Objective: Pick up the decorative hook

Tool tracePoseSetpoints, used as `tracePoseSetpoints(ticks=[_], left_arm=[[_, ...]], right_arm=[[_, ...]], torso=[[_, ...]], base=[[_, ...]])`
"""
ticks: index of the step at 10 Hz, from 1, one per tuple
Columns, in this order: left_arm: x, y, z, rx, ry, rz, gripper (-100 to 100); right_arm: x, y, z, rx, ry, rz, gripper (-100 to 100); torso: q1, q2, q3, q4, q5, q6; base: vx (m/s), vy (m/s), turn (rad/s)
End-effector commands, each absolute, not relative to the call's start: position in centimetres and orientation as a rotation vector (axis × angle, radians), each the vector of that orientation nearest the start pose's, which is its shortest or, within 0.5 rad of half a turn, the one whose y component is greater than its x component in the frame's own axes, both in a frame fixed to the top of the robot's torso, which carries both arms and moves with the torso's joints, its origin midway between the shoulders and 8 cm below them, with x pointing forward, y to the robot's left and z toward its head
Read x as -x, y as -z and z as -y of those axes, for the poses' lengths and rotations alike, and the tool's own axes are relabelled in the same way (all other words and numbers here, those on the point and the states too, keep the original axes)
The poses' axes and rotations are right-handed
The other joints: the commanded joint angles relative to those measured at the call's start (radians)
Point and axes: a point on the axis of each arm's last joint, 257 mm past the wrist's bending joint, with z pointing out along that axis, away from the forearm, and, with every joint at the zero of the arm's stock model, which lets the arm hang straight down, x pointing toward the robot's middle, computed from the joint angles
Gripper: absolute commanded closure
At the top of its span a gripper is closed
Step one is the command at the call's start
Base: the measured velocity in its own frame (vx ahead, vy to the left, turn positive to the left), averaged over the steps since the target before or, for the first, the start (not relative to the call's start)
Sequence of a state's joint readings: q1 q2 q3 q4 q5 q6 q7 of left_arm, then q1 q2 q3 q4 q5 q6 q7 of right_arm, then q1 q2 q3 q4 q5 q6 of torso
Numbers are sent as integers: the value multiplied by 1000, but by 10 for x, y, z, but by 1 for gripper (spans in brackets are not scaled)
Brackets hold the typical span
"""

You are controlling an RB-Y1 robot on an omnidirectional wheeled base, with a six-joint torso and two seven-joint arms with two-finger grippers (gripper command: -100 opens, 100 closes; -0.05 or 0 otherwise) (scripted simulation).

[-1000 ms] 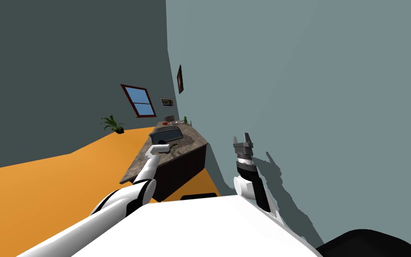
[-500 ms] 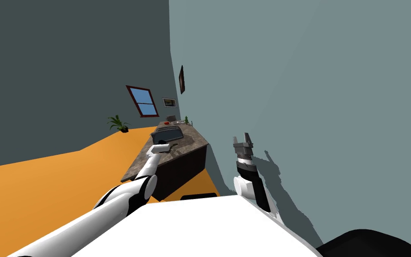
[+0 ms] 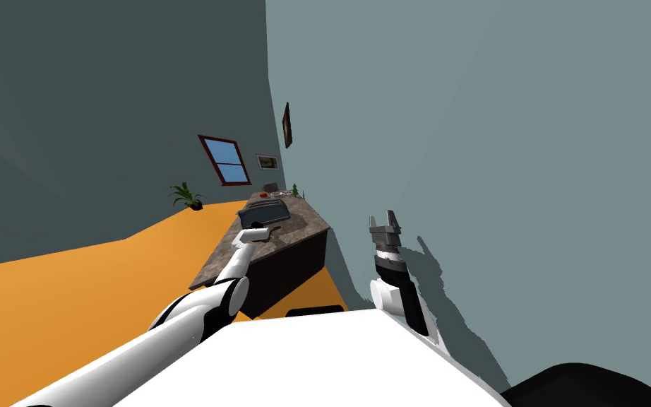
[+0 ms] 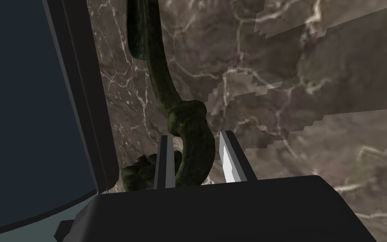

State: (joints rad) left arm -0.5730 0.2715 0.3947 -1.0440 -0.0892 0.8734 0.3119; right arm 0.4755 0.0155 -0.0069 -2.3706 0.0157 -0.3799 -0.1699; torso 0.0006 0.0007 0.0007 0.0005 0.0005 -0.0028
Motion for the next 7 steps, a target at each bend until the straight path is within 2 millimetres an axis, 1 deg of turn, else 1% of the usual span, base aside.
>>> tracePoseSetpoints(ticks=[1,2,3,7], left_arm=[[-587,313,-439,2111,589,-1188,100],[-587,313,-438,2112,590,-1187,0],[-583,311,-438,2119,587,-1173,100],[-573,305,-436,2129,576,-1147,100]], right_arm=[[-346,-50,279,-729,-1449,-562,0],[-346,-50,279,-729,-1449,-562,0],[-346,-50,279,-729,-1449,-562,0],[-346,-50,279,-729,-1449,-563,0]], torso=[[0,0,0,0,0,0],[0,0,0,0,0,0],[0,0,0,0,0,0],[1,2,1,1,0,0]], base=[[0,0,0],[0,0,0],[-14,25,-53],[-21,37,-65]])
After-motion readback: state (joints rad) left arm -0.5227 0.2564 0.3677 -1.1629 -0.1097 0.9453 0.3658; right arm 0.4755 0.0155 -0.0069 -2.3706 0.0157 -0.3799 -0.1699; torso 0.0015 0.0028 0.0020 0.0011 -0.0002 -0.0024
